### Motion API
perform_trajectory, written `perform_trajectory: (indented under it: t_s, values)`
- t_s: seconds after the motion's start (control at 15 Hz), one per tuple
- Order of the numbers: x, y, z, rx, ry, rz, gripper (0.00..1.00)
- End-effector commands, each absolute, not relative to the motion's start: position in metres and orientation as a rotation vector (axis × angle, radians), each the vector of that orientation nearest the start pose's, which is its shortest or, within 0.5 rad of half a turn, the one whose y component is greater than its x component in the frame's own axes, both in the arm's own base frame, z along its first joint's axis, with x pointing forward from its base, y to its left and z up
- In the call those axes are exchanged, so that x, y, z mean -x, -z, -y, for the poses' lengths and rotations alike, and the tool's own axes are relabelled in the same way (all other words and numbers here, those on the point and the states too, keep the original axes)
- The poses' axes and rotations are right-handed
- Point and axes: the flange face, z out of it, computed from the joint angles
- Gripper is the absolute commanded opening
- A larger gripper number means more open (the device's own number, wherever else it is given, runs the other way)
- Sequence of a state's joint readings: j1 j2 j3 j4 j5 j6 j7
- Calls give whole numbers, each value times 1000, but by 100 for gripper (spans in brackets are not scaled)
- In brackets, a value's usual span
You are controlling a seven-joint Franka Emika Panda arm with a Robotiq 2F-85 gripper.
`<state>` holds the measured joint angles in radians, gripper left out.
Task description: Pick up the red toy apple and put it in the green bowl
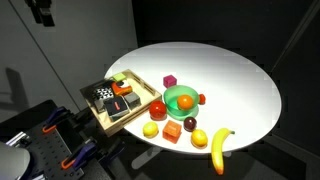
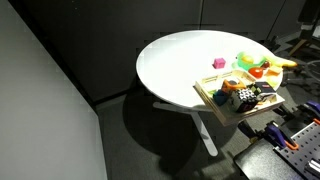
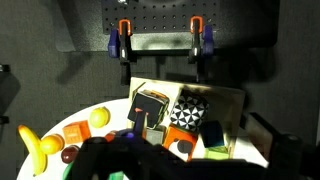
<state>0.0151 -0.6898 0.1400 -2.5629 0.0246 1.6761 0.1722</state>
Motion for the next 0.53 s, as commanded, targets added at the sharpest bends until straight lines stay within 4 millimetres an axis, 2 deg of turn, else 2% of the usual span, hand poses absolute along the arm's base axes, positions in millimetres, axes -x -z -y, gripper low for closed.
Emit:
perform_trajectory:
  t_s: [0.0,0.47]
  values:
    - [-340,-471,-30,3198,-267,-178,100]
    - [-377,-461,10,3124,-55,-253,100]
